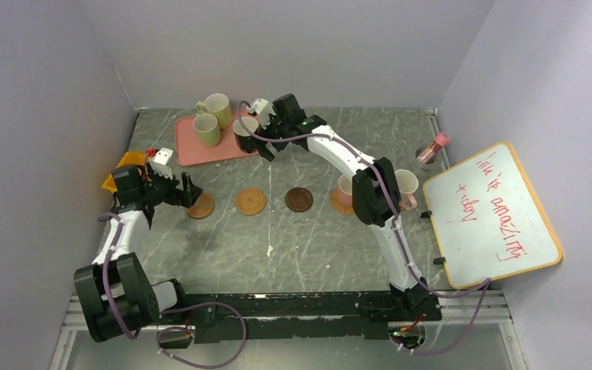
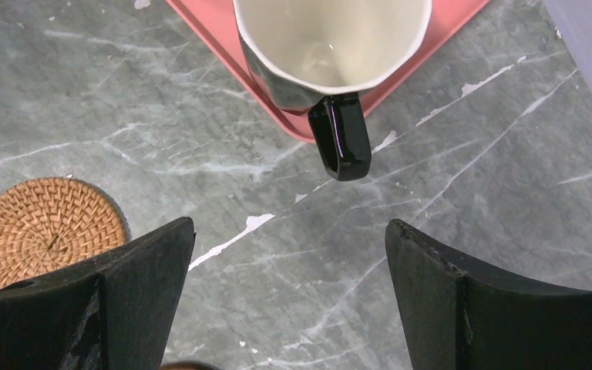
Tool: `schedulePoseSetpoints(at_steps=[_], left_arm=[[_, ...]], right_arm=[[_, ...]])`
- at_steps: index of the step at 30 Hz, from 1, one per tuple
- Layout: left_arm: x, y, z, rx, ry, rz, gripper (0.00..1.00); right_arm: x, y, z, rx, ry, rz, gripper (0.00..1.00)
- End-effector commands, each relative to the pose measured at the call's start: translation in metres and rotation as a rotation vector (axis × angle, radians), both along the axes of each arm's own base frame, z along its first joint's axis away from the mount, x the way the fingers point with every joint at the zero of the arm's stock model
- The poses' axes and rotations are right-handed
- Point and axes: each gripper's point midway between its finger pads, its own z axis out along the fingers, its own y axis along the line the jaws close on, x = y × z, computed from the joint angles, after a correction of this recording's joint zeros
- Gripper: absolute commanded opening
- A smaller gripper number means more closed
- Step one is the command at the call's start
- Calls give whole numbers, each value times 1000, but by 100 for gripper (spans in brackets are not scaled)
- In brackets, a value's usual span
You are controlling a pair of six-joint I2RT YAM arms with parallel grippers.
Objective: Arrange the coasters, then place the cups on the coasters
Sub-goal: Pick up the cup from the tray.
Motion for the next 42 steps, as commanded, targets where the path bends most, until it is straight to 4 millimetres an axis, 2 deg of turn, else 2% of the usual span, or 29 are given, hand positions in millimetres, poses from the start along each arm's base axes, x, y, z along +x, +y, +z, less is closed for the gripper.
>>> schedulePoseSetpoints(at_steps=[1,9,15,19,28,34,38,42], left_arm=[[7,1,21,45,-123,-29,96],[5,1,17,51,-128,-27,96],[4,1,18,60,-144,-24,96],[4,0,17,56,-143,-28,96],[4,-1,16,45,-137,-33,96],[4,-2,15,41,-135,-37,96],[4,-2,16,40,-136,-39,96],[3,-2,16,41,-138,-39,96]], right_arm=[[16,20,25,95,-89,12,97],[37,33,14,127,-79,-34,95],[47,36,0,118,-83,-56,92],[41,43,-6,134,-48,-16,85],[28,54,-9,152,-5,24,61],[12,68,-13,165,41,55,58],[25,64,-19,142,8,-38,57],[38,59,-16,143,-26,-116,49]])
